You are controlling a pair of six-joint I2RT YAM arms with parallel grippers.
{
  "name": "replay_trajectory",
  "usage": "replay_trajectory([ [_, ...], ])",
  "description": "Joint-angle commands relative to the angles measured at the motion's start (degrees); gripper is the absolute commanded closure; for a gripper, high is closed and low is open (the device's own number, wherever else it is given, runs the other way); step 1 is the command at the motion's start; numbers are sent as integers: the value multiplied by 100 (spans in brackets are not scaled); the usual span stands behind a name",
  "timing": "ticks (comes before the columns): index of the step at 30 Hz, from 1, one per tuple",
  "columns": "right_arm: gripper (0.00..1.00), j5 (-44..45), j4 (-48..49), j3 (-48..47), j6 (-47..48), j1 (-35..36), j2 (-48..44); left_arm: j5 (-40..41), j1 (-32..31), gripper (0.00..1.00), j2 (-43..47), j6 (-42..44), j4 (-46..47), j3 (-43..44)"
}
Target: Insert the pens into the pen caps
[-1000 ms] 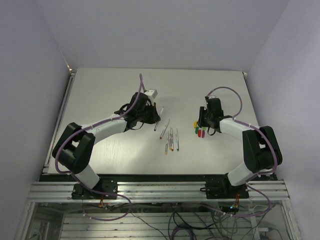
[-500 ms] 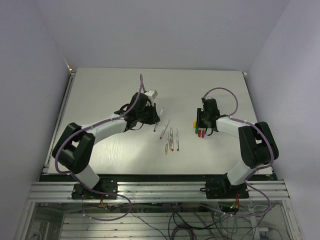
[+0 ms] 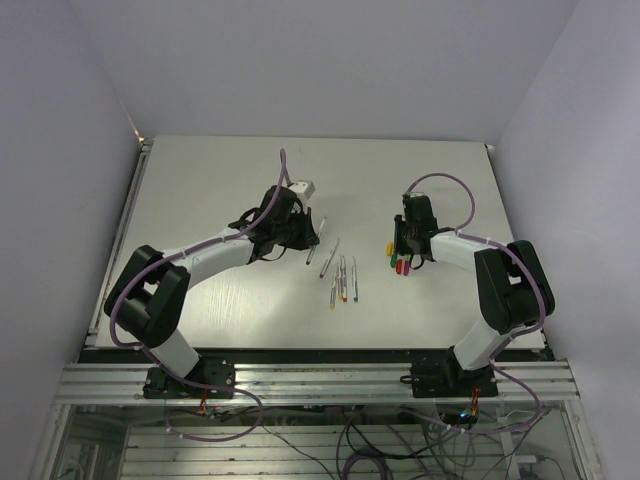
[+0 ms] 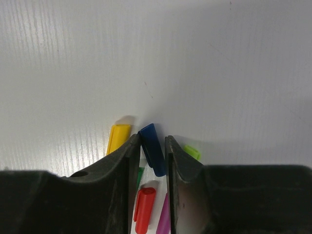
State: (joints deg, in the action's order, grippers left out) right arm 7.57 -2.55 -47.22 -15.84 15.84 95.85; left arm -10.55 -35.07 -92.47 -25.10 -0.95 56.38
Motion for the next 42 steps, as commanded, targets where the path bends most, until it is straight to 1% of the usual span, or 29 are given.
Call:
replay_trajectory([
  [1, 79, 106, -340, 10, -106, 62, 259, 79, 44, 93, 143, 60, -36, 92],
  [3, 83, 140, -387, 20, -138, 68, 318, 50, 52, 93, 125, 54, -22, 97],
  [6, 91, 221, -451, -11, -192, 69, 354, 32, 58, 93, 90, 35, -19, 101],
  [8, 100, 281, -503, -58, -229, 64, 392, 27, 62, 93, 80, 37, -15, 104],
  [12, 100, 370, -549, -119, -323, 73, 467, -21, 62, 93, 63, 38, 18, 93],
  [16, 100, 376, -417, -164, -381, 73, 289, -60, 62, 93, 33, 101, 90, 101],
  [20, 100, 451, -197, -302, -387, 69, -147, 29, 62, 93, -21, 186, 85, 203],
  [26, 100, 340, 258, -563, -306, 70, -901, 96, 62, 93, 46, 263, 268, 188],
  [29, 100, 182, 569, -551, -302, 71, -1301, 76, 47, 93, 98, 350, 407, 146],
  [32, 100, -169, 1087, -351, -219, 69, -1634, 71, -29, 93, 190, 416, 612, 102],
  [35, 100, -390, 1587, -60, -198, 69, -1884, 159, -212, 93, 281, 559, 692, 154],
  [37, 100, -558, 1690, 2, -169, 69, -1944, 215, -363, 93, 311, 668, 720, 229],
  [39, 100, -740, 1709, -20, -145, 69, -1947, 65, -462, 93, 337, 711, 892, 259],
  [42, 100, -855, 1905, 65, -211, 67, -1963, -306, -521, 93, 338, 556, 1360, 211],
])
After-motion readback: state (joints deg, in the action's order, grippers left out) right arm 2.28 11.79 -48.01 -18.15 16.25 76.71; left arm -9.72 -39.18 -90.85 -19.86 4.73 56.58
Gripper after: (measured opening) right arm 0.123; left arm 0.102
